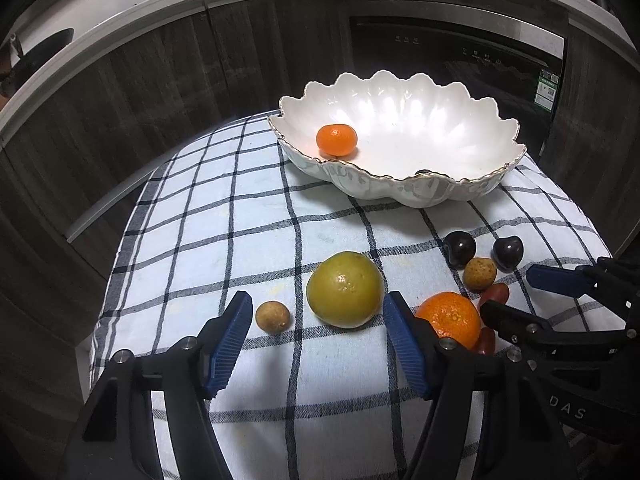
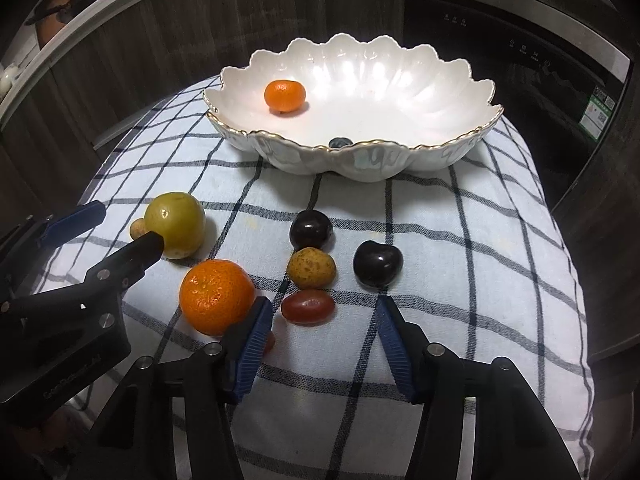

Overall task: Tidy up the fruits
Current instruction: 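Move the left tool to the yellow-green citrus and grasp it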

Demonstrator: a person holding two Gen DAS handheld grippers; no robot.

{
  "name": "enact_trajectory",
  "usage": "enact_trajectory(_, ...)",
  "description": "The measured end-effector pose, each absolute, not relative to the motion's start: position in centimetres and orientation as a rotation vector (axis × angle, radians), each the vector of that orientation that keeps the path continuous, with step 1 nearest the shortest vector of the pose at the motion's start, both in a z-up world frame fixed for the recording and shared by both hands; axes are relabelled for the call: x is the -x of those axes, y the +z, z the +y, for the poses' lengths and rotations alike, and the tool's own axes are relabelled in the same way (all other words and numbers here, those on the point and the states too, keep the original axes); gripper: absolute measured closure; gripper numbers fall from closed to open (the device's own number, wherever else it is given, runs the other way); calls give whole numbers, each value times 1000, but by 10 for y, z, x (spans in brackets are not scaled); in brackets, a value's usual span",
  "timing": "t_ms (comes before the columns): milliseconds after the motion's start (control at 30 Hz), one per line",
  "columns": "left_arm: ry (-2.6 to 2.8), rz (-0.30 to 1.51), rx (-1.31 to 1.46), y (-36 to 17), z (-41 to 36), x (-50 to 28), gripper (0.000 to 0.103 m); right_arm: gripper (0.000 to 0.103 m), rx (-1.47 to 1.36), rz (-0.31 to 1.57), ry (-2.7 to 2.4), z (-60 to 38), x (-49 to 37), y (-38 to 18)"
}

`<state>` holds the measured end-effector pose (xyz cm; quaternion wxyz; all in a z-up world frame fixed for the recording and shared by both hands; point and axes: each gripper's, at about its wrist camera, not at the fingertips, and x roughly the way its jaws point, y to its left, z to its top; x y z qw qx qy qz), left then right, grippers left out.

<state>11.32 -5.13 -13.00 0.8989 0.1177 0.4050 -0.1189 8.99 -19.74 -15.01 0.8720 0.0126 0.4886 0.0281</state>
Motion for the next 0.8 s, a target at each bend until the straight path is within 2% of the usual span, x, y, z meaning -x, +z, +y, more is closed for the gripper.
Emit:
enact_trajectory(233,-282,868,-220,-139,-52,-122,40,52,-34,1042,66,-196,-96,-155)
enact_trajectory(667,-319,902,-200,-152,-58,-137,41,58,-33,1058,78,-193,-103,-160)
enact_trajectory(800,-330,916,-197,-156,-59,-140,47,62,-21,1055,74,-192,-103,-161)
